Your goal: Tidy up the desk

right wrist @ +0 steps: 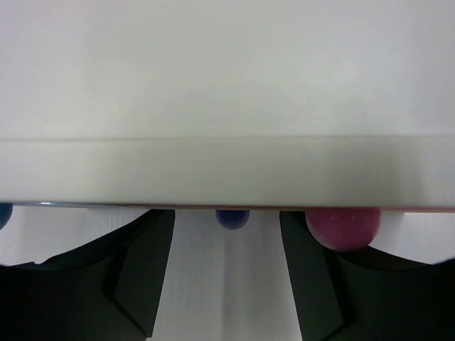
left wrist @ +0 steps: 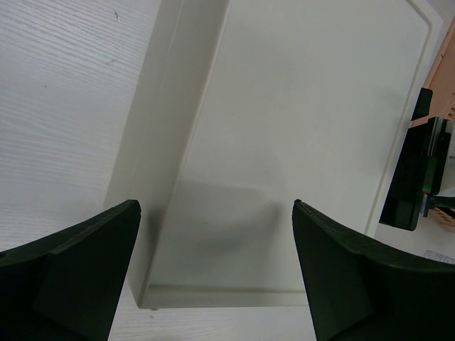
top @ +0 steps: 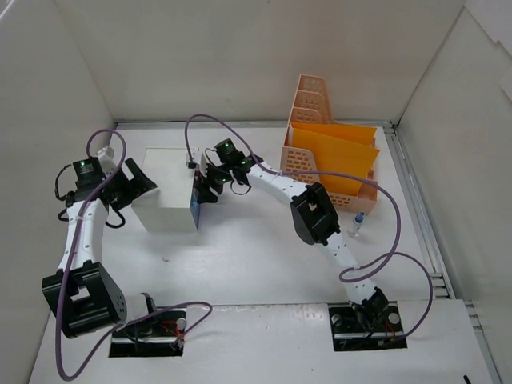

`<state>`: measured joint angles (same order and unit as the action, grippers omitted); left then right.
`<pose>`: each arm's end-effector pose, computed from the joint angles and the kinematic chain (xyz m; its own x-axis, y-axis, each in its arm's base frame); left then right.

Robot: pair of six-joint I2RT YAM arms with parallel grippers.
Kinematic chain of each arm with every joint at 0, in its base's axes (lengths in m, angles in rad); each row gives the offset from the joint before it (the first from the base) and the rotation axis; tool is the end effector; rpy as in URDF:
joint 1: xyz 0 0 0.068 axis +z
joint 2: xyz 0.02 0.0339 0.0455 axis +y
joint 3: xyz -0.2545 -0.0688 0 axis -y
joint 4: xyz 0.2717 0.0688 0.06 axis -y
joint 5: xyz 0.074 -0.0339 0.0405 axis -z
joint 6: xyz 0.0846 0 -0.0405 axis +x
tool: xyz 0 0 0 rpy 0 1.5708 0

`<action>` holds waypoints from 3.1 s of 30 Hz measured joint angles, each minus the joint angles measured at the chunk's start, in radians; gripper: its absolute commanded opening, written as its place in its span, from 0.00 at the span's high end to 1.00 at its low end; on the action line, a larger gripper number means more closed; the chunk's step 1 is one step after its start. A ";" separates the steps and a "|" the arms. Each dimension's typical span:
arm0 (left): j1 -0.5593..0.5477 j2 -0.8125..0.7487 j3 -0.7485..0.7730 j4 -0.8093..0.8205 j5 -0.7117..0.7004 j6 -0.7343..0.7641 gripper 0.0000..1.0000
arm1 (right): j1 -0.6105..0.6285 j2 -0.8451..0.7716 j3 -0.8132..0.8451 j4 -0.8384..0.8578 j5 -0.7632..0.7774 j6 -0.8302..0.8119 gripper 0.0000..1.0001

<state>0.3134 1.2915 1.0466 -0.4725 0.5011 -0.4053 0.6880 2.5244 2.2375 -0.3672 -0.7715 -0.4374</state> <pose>0.3356 0.0661 0.2530 -0.6039 -0.5592 -0.5679 -0.1786 0.7894 -0.5873 0.4353 0.4342 0.1595 -0.0519 -0.4357 -0.8986 -0.9986 0.0197 0.0481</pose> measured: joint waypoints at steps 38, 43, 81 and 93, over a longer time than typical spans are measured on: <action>-0.025 0.001 -0.001 0.006 -0.027 0.000 0.16 | 0.007 0.012 -0.028 0.023 -0.001 0.212 0.50; -0.025 0.001 -0.001 0.006 -0.027 0.001 0.16 | -0.001 0.013 -0.027 0.047 0.009 0.229 0.75; -0.030 0.019 0.004 -0.016 -0.020 0.001 0.16 | -0.079 -0.103 -0.267 0.171 -0.041 0.150 1.00; 0.014 0.022 0.017 -0.047 -0.027 0.021 0.16 | -0.107 -0.207 -0.401 0.150 0.029 0.064 1.00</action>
<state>0.3275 1.3136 1.0634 -0.5194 0.4736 -0.3847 0.5808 2.3173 1.8362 -0.2173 -0.7422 -0.3733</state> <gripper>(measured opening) 0.837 0.194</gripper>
